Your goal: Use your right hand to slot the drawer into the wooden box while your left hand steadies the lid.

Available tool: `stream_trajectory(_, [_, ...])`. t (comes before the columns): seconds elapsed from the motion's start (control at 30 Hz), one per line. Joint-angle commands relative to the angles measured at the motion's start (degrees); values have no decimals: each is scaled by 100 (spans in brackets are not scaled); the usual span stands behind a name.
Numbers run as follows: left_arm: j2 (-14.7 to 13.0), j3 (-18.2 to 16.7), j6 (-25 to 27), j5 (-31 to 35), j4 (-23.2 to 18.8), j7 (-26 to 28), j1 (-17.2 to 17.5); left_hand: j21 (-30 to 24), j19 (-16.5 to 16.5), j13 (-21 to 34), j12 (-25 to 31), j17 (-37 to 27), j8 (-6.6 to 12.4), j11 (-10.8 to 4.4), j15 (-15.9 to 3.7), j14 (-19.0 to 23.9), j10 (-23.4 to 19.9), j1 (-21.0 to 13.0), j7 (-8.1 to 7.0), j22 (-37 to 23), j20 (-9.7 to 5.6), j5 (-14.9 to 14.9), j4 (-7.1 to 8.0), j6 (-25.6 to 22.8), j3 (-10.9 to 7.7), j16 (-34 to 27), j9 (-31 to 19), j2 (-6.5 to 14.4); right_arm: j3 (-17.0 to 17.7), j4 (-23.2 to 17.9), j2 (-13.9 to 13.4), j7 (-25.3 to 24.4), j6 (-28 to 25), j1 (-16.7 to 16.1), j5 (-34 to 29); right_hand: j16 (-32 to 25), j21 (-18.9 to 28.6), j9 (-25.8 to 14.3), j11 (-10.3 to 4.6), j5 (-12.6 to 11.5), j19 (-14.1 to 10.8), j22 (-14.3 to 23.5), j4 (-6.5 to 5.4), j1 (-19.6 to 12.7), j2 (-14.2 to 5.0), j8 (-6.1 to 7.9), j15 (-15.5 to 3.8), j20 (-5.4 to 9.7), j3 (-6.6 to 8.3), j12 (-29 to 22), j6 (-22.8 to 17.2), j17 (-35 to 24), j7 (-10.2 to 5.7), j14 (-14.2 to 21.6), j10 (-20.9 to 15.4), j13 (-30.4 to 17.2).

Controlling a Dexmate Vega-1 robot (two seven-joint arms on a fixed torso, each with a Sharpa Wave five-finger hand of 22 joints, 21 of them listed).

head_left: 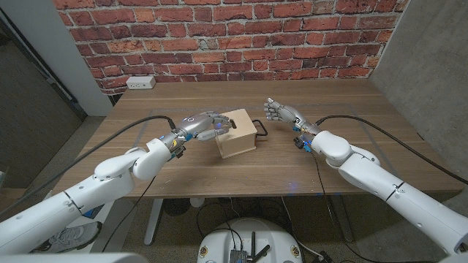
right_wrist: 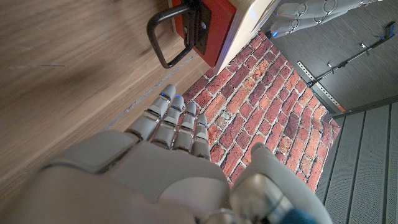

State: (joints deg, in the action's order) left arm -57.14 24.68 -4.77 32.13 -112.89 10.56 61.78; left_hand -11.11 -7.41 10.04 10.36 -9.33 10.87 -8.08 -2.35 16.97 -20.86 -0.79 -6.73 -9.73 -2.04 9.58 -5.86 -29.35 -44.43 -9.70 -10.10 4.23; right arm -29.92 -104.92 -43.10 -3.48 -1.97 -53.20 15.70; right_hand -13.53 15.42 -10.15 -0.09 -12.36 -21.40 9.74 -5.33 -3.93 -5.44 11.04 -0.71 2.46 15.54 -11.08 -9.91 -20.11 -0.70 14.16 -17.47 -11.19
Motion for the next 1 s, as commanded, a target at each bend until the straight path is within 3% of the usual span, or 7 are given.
stream_trajectory(0.03, [101, -135, 317, -111, -209, 88, 136, 12, -60, 14, 10, -10, -20, 17, -930, -23, 11, -11, 5, -10, -899, 29, 0, 8, -45, -11, -18, 221, 93, 145, -63, 10, 130, 25, -42, 40, -53, -6, 8, 0, 1, 12, 42, -68, -218, 26, 3, 2, 1, -27, -39, -14, -40, -74, -10, -16])
stream_trajectory(0.53, [273, -276, 452, -311, -323, 412, 294, -5, -115, 14, 5, -9, -29, 22, -899, -64, 65, -14, 7, -9, -870, 29, -10, 40, -51, -6, -19, 219, 347, 100, -194, -183, 257, -130, -66, 70, -135, -8, -3, 10, 52, 10, 82, -85, -230, 14, -12, -10, 30, 16, -51, -26, -82, -208, 126, -15])
stream_trajectory(1.0, [535, -304, 174, -768, 110, 621, 109, -15, -167, 14, -4, -3, -53, 27, -862, -130, 152, -42, 12, -8, -830, 34, -52, 136, -63, 3, -20, 219, 564, 126, -129, -579, 404, -370, -95, 79, -175, -10, 31, 19, 36, 7, 98, -79, -223, 14, -29, -23, 42, 10, -79, -28, -69, -259, 149, -14])
